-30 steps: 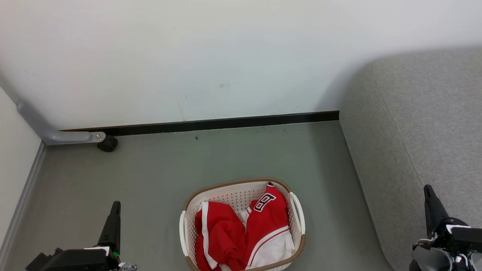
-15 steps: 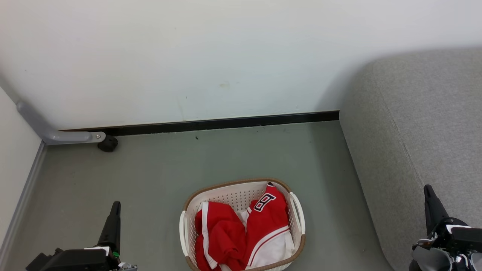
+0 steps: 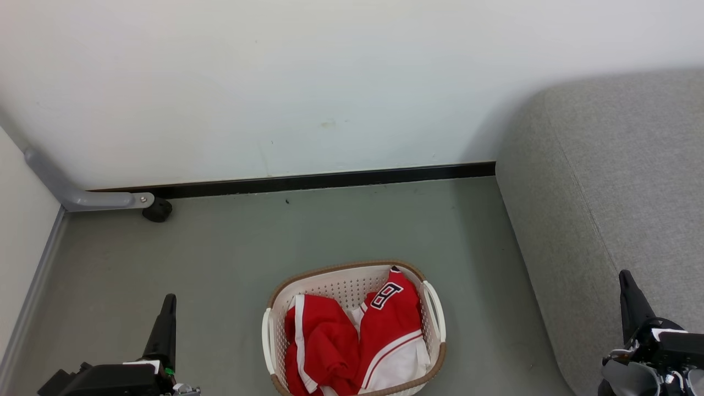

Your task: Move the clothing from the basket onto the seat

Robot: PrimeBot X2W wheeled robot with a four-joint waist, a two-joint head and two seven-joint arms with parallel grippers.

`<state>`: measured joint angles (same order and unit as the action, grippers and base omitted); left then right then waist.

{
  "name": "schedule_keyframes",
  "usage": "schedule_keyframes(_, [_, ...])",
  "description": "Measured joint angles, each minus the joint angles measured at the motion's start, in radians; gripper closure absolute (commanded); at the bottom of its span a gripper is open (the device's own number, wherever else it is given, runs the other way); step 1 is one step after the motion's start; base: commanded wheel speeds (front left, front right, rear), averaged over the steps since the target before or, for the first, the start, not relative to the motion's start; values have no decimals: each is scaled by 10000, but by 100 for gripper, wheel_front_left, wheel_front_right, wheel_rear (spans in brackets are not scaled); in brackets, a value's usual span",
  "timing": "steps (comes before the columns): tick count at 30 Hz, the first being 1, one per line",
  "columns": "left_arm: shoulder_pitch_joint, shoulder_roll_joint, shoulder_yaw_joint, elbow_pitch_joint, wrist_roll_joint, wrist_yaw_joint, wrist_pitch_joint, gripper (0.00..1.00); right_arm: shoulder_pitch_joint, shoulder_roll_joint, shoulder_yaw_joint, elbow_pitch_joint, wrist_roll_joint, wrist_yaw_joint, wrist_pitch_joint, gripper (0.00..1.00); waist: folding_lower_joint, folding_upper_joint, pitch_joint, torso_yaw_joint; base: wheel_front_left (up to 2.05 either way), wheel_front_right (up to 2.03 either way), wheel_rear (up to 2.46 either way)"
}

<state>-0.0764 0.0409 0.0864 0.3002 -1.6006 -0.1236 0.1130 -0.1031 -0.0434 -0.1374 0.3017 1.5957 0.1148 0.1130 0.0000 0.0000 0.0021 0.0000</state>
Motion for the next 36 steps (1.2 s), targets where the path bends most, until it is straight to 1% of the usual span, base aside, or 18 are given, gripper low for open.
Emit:
schedule_keyframes(24, [0, 0, 0, 0, 0, 0, 0, 100, 0, 0, 0, -2, 0, 0, 0, 100, 0, 0, 0, 0, 0, 0, 0])
schedule_keyframes(25, [3, -2, -2, 15, 0, 2, 0, 0, 1, 2, 2, 15, -2, 0, 0, 0, 0, 0, 0, 0, 0, 0, 0])
schedule_keyframes(31, [516, -142, -36, 616, 0, 15, -2, 0, 431, 201, 35, 631, -4, -17, 0, 0, 0, 1, 3, -2, 0, 0, 0])
schedule_keyframes(36, [545, -146, -117, 667, 0, 15, -104, 0, 460, 209, 81, 663, -61, -17, -4, 0, 0, 0, 15, -6, 0, 0, 0])
